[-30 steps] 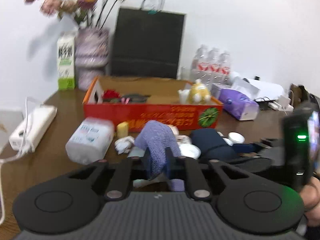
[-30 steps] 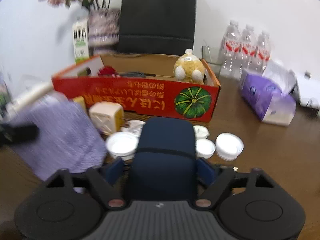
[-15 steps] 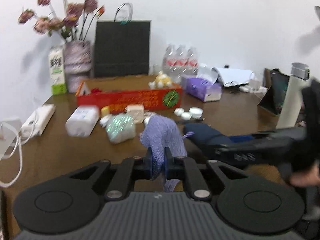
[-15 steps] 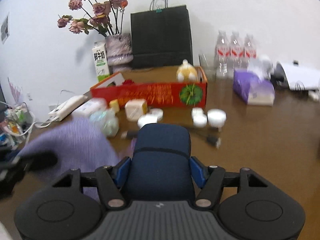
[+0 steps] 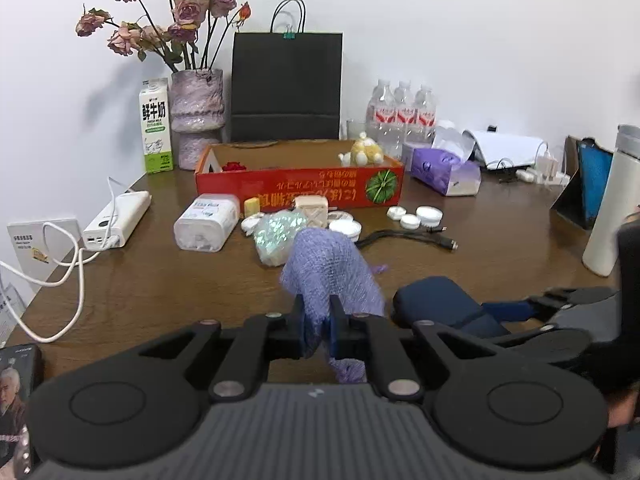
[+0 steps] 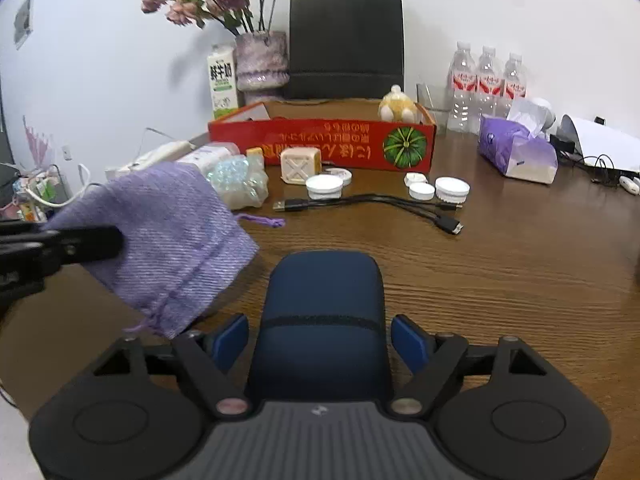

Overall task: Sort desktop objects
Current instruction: 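Grasp the purple cloth bag with the left tool while the right tool grasps the navy case, then carry the purple bag and navy case into the box and release them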

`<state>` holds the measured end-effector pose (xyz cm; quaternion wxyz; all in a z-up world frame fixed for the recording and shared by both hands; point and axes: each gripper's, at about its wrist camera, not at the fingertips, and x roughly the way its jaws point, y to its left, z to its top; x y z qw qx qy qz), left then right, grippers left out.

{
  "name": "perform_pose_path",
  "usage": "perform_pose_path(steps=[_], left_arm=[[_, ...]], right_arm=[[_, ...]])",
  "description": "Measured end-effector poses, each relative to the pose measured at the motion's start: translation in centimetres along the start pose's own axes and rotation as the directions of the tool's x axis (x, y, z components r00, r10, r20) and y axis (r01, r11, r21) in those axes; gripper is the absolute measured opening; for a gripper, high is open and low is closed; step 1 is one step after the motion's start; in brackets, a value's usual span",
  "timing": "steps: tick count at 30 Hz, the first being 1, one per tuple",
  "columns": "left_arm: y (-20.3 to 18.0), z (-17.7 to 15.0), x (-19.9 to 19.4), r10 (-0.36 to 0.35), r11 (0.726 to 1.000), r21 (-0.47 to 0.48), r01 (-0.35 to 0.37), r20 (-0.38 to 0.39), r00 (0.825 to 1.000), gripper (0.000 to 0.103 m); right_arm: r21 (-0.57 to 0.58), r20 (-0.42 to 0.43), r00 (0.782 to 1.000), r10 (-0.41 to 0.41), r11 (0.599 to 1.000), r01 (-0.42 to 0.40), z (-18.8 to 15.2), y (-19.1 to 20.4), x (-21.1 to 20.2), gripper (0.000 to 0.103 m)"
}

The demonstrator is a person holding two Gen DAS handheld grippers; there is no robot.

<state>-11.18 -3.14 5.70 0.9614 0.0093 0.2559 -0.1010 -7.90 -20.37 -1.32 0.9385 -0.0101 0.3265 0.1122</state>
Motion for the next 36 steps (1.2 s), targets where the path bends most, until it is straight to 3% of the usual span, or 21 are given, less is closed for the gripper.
perform_pose_path(steps=[4, 8, 11, 13, 15, 17, 21, 23, 27, 29, 30, 31, 34, 36], left_arm=[[-0.1, 1.1, 0.4, -0.030, 0.999, -0.015, 0.031, 0.017, 0.999, 0.009], [1.2, 6.1, 0.3, -0.048, 0.998, -0.031, 0.052, 0.111, 0.993, 0.009], [2.5, 11.8, 1.9, -0.043, 0.999, -0.007, 0.045, 0.159, 0.986, 0.009], [3.1, 15.1, 5.0, 0.005, 1.000, 0.022, -0.009, 0.182, 0.983, 0.009], [3.7, 17.7, 8.9, 0.051, 0.998, 0.018, -0.055, 0.159, 0.986, 0.009], [4.9, 20.3, 13.2, 0.066, 0.997, -0.044, -0.062, 0.101, 0.993, 0.009], [8.3, 24.5, 22.1, 0.000, 0.986, -0.169, -0.010, -0.059, 0.998, 0.009], [9.3, 25.3, 26.9, 0.001, 0.987, -0.161, -0.022, -0.127, 0.992, 0.009], [11.8, 23.7, 36.5, 0.005, 0.974, -0.214, -0.074, -0.307, 0.952, 0.009], [12.2, 23.1, 38.8, 0.039, 0.978, -0.180, -0.103, -0.328, 0.944, 0.012], [12.1, 22.7, 39.4, 0.050, 0.984, -0.148, -0.102, -0.320, 0.946, 0.023], [11.9, 22.6, 39.8, 0.055, 0.988, -0.117, -0.096, -0.312, 0.948, 0.051], [11.7, 22.7, 39.6, 0.118, 0.991, -0.026, -0.128, -0.245, 0.962, 0.074], [11.9, 22.9, 38.9, 0.139, 0.989, -0.015, -0.145, -0.215, 0.967, 0.075]], right_arm=[[-0.012, 0.019, 1.000, 0.010, 1.000, -0.010, 0.5, 0.2, 0.7, 0.062], [-0.030, 0.112, 0.993, 0.041, 0.999, -0.038, 3.5, 0.2, -0.8, 0.060], [-0.024, 0.198, 0.975, 0.103, 0.995, -0.100, 9.2, -1.0, -1.4, 0.060], [-0.037, 0.265, 0.959, 0.102, 0.995, -0.096, 13.3, -1.7, -1.1, 0.060], [-0.054, 0.317, 0.946, 0.075, 0.997, -0.061, 17.6, -2.0, 0.2, 0.060], [-0.054, 0.325, 0.944, 0.056, 0.998, -0.040, 22.0, -2.1, 2.8, 0.060], [-0.035, 0.180, 0.984, 0.006, 0.999, 0.000, 30.1, -2.3, 11.4, 0.060], [0.025, 0.051, 0.999, -0.018, 1.000, 0.017, 33.2, -3.3, 16.8, 0.061], [0.048, -0.168, 0.984, -0.053, 0.997, 0.062, 35.7, -4.1, 26.0, 0.061], [0.041, -0.254, 0.964, -0.073, 0.995, 0.086, 35.4, -4.3, 29.6, 0.061], [0.043, -0.276, 0.958, -0.081, 0.994, 0.096, 35.0, -4.5, 30.8, 0.061], [0.031, -0.297, 0.950, -0.096, 0.993, 0.110, 34.5, -4.5, 31.8, 0.061], [0.023, -0.352, 0.929, -0.113, 0.991, 0.129, 33.4, -4.6, 33.9, 0.066], [0.046, -0.312, 0.946, -0.089, 0.993, 0.108, 33.3, -4.7, 33.7, 0.064]])
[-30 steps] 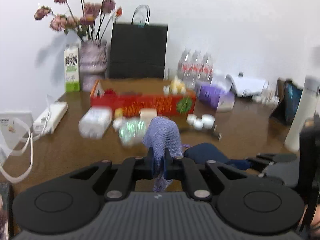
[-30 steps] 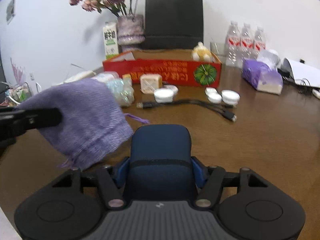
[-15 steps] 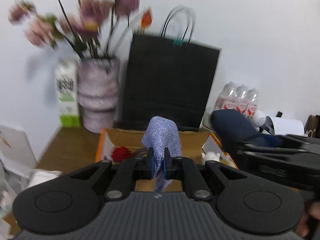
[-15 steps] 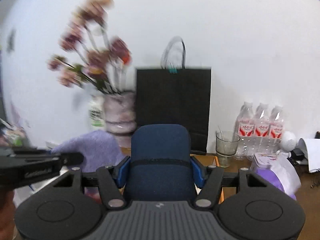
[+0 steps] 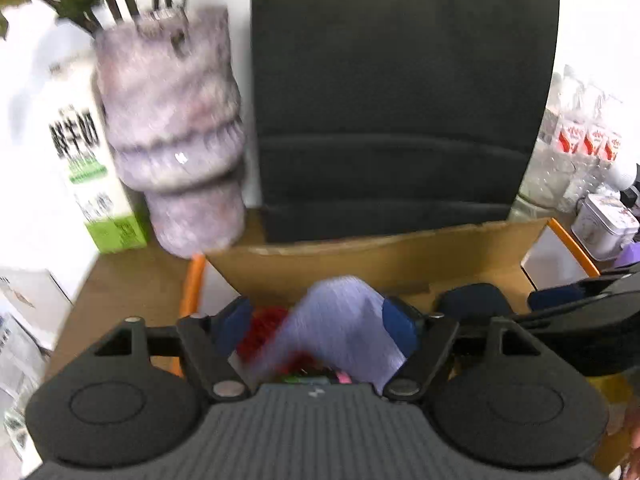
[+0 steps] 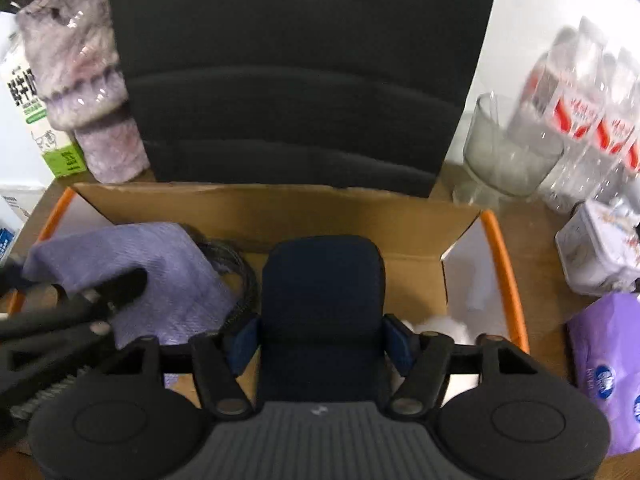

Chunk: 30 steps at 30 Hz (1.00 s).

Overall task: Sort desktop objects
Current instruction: 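Carry the purple bag and navy case into the box and release them, then move both tools back toward the glittery bag and white lids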

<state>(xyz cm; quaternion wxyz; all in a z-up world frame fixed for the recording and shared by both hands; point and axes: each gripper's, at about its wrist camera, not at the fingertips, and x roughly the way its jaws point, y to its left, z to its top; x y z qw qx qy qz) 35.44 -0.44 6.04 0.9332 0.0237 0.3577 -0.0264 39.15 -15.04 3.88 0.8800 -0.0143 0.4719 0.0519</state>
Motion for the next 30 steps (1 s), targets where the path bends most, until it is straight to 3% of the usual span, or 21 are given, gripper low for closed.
perform_pose_path(steps=[4, 7, 9, 13, 17, 22, 26, 30], left_arm=[[1.0, 0.6, -2.4, 0.016, 0.999, -0.053, -0.014, 0.036, 0.999, 0.075], [1.3, 1.5, -4.5, 0.044, 0.997, -0.063, -0.042, 0.037, 0.998, 0.076], [1.2, 1.6, -6.1, 0.053, 0.997, -0.063, -0.051, 0.040, 0.998, 0.076], [0.1, 1.0, -9.9, 0.078, 0.996, -0.042, -0.076, 0.055, 0.995, 0.081], [-0.4, -0.7, -12.9, 0.080, 0.995, -0.063, -0.077, 0.042, 0.996, 0.082], [-0.8, -6.0, -17.8, 0.101, 0.990, -0.103, -0.093, 0.077, 0.992, 0.086], [-1.7, -13.1, -23.0, 0.064, 0.990, -0.134, -0.042, 0.167, 0.984, 0.098], [-3.6, -20.8, -26.5, -0.004, 0.994, -0.103, 0.028, 0.228, 0.974, 0.103]], right_arm=[[-0.020, 0.109, 0.994, 0.005, 1.000, -0.003, 0.3, -0.1, -3.4, 0.066], [-0.055, 0.170, 0.985, -0.006, 0.998, 0.016, 0.5, 0.1, -6.8, 0.078], [-0.070, 0.195, 0.981, 0.001, 0.997, 0.013, 0.1, -0.3, -8.7, 0.080], [-0.115, 0.255, 0.967, 0.013, 0.993, 0.017, -2.2, -0.4, -12.4, 0.082], [-0.221, 0.301, 0.954, -0.008, 0.972, 0.078, -5.4, 0.5, -15.1, 0.084], [-0.302, 0.393, 0.920, 0.003, 0.945, 0.126, -10.8, 0.7, -18.9, 0.089], [-0.246, 0.438, 0.897, 0.059, 0.968, 0.056, -17.2, -0.8, -21.0, 0.093], [-0.221, 0.437, 0.895, 0.082, 0.975, 0.018, -25.1, -1.7, -21.0, 0.093]])
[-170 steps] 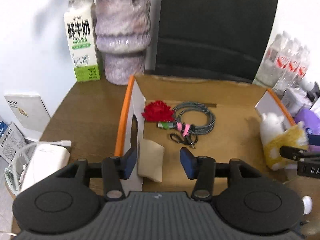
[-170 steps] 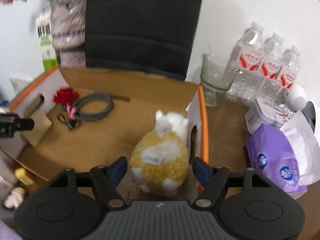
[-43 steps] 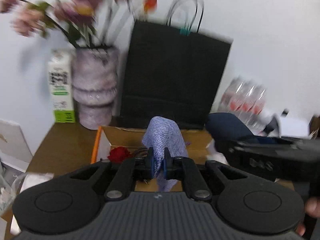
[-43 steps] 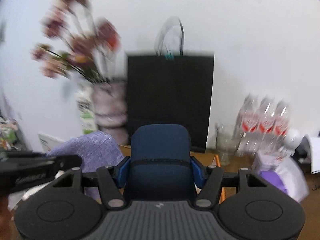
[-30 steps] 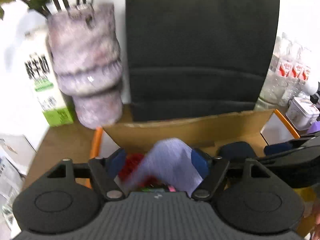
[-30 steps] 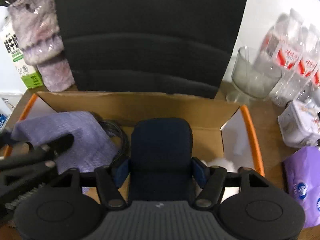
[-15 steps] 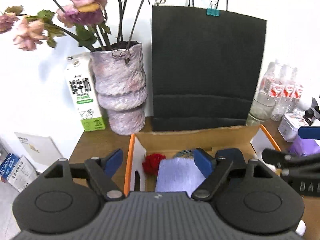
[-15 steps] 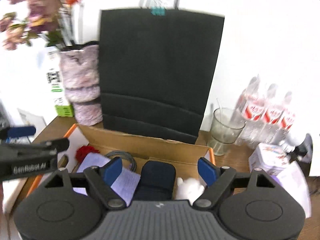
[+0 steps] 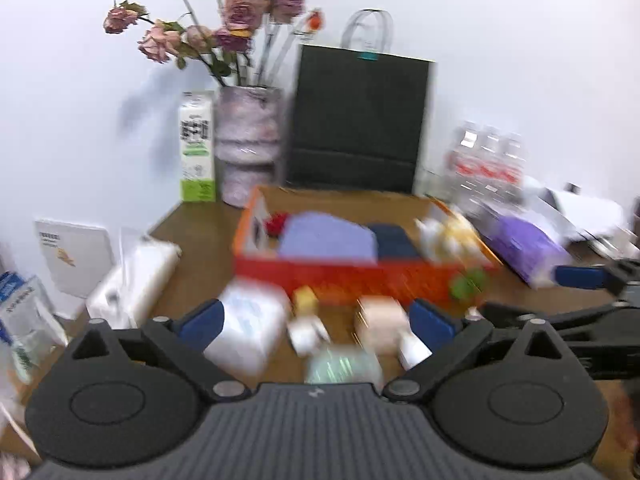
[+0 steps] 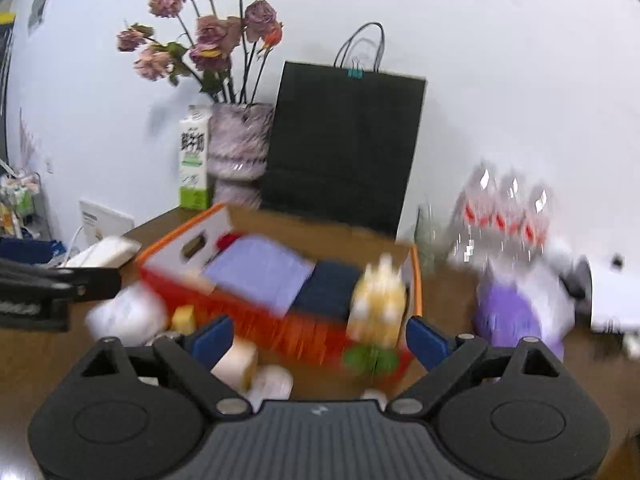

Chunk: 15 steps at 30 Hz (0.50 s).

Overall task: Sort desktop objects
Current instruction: 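Move both tools back toward the glittery bag and white lids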

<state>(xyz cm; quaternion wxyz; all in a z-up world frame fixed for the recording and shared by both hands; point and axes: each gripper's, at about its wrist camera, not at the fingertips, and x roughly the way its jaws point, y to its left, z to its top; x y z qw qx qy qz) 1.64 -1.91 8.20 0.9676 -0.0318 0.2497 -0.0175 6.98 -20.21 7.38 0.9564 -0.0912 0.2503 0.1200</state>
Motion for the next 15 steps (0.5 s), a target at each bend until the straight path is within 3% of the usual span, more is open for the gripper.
perform_pose_path(steps=[3, 8, 12, 15], left_arm=[[-0.8, -4.3, -2.1, 0.018, 0.999, 0.047, -0.020, 0.043, 0.999, 0.103], [-0.5, -8.0, -3.0, -0.060, 0.998, 0.014, 0.060, -0.028, 0.998, 0.103], [-0.7, -9.4, -3.0, -0.007, 1.000, 0.020, 0.007, -0.016, 1.000, 0.103], [-0.9, -9.9, -2.8, 0.023, 0.999, 0.047, -0.023, -0.005, 1.000, 0.103]], right_arm=[[0.012, -0.050, 0.998, 0.040, 0.999, -0.039, -4.8, 1.1, -1.5, 0.093], [0.122, -0.095, 0.989, 0.116, 0.987, -0.104, -9.7, 1.9, -3.8, 0.093], [0.176, -0.077, 0.994, 0.081, 0.982, -0.066, -11.6, 2.1, -5.7, 0.094], [0.203, -0.055, 0.994, 0.094, 0.976, -0.081, -13.2, 1.9, -6.4, 0.100]])
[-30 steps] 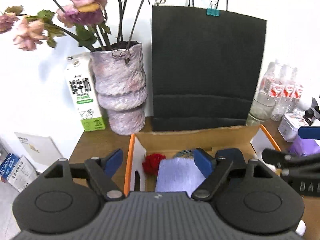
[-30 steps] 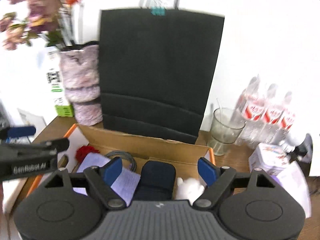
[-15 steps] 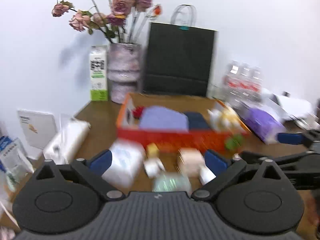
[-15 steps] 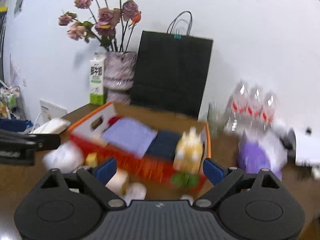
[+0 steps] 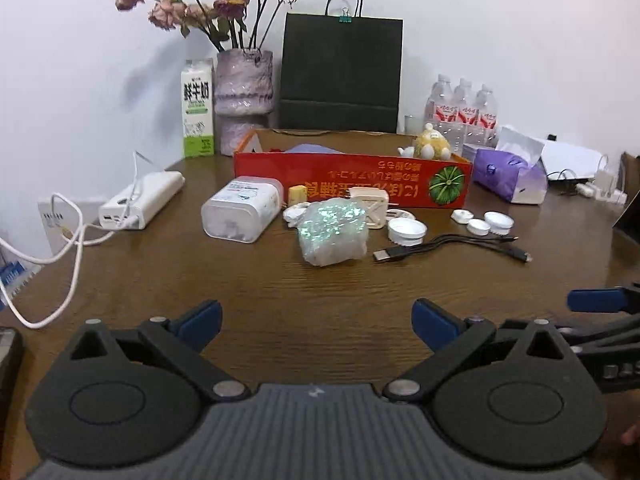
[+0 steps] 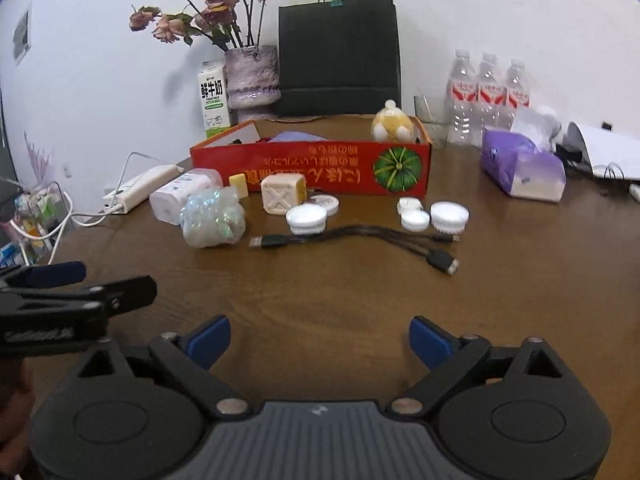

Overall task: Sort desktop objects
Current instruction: 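Move both tools back toward the glittery bag and white lids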

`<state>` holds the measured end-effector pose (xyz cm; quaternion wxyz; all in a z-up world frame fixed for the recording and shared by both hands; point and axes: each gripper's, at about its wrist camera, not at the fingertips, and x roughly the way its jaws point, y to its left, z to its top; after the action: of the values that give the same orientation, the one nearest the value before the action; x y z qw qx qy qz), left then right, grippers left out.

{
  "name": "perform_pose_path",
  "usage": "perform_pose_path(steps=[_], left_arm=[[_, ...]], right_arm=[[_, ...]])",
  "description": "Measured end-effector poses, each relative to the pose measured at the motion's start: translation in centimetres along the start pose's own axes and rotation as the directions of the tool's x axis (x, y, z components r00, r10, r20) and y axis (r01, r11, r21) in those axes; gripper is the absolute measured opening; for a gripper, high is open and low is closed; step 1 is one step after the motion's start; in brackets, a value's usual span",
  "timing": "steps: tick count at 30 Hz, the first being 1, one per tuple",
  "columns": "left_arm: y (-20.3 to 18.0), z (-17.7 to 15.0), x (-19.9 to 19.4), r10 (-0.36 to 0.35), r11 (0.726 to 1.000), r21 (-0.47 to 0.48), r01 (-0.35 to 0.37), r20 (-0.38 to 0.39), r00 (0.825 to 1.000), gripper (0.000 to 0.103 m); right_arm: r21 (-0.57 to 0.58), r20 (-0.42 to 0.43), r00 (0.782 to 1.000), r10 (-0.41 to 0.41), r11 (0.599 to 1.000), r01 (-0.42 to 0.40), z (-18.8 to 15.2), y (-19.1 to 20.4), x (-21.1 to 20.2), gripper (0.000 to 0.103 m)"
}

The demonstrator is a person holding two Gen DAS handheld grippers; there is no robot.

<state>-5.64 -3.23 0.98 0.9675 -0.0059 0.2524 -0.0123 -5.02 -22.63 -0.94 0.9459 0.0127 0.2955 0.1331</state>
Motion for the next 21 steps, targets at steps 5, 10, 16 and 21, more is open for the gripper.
perform_pose_path(steps=[5, 10, 16, 21], left_arm=[[0.4, -0.1, 0.7, -0.015, 1.000, -0.016, 0.014, -0.044, 0.999, 0.103], [-0.1, -0.3, 1.2, -0.012, 1.000, 0.008, 0.013, -0.074, 0.997, 0.103], [-0.8, -0.4, 1.2, -0.013, 0.998, 0.059, 0.018, -0.075, 0.997, 0.103], [-0.5, -0.2, 1.5, -0.025, 0.999, 0.036, 0.029, -0.095, 0.995, 0.103]], right_arm=[[0.039, 0.047, 0.998, 0.039, 0.998, -0.041, -0.9, -0.5, -0.8, 0.100], [0.061, 0.014, 0.999, 0.049, 0.997, -0.050, -0.8, -0.7, -0.2, 0.100], [0.076, 0.001, 0.999, 0.044, 0.996, -0.043, -0.9, -0.6, 0.2, 0.100], [0.079, -0.015, 0.998, 0.064, 0.995, -0.063, -0.9, -0.8, 0.4, 0.100]])
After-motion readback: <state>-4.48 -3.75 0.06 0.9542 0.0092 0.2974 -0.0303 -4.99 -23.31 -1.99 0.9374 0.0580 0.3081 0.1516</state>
